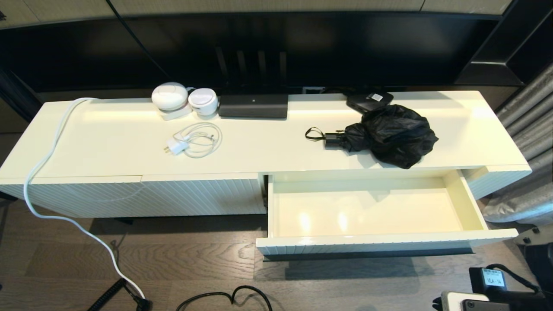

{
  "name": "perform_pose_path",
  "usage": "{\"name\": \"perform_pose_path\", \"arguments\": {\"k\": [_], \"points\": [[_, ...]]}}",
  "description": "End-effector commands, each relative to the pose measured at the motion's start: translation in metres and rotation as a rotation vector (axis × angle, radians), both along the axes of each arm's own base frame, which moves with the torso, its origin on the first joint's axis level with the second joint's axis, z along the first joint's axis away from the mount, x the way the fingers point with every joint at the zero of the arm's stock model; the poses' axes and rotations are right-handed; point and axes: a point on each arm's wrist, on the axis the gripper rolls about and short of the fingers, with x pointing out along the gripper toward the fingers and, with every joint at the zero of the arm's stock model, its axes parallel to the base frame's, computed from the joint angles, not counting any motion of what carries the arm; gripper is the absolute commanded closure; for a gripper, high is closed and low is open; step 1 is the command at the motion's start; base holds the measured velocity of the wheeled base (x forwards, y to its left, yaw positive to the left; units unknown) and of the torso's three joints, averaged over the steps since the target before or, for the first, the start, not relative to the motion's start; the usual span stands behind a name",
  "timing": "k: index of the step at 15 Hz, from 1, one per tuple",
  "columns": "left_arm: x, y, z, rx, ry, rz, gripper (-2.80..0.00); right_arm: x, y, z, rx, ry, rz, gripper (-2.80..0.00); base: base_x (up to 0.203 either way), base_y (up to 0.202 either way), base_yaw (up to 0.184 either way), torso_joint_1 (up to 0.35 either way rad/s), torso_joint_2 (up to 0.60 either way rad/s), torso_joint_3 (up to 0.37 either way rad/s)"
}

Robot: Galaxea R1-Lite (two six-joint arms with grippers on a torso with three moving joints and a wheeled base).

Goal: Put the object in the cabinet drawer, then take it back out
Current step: Close the drawer

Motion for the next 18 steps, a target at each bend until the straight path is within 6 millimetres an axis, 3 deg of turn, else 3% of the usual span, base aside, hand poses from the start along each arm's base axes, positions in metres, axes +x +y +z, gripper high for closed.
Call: {"name": "perform_pose_path", "arguments": {"k": [1,8,11,18], "points": [[0.000,0.000,0.000,0.000,0.003,-0.001,0.00,0.006,0.003,-0.017,-0.005,-0.012,0.005,0.00,0.000,0.000,0.000,0.000,0.00,0.000],[0.000,0.000,0.000,0.000,0.003,0.000,0.00,0.019,0.010,-0.040,-0.014,-0.134,-0.043,0.00,0.000,0.000,0.000,0.000,0.00,0.000],[0.000,0.000,0.000,0.000,0.003,0.000,0.00,0.014,0.006,-0.046,-0.072,-0.157,-0.062,0.00,0.000,0.000,0.000,0.000,0.00,0.000],[0.000,0.000,0.000,0.000,0.003,0.000,0.00,0.040,0.017,-0.063,-0.065,-0.184,-0.080,0.00,0.000,0.000,0.000,0.000,0.00,0.000]]}}
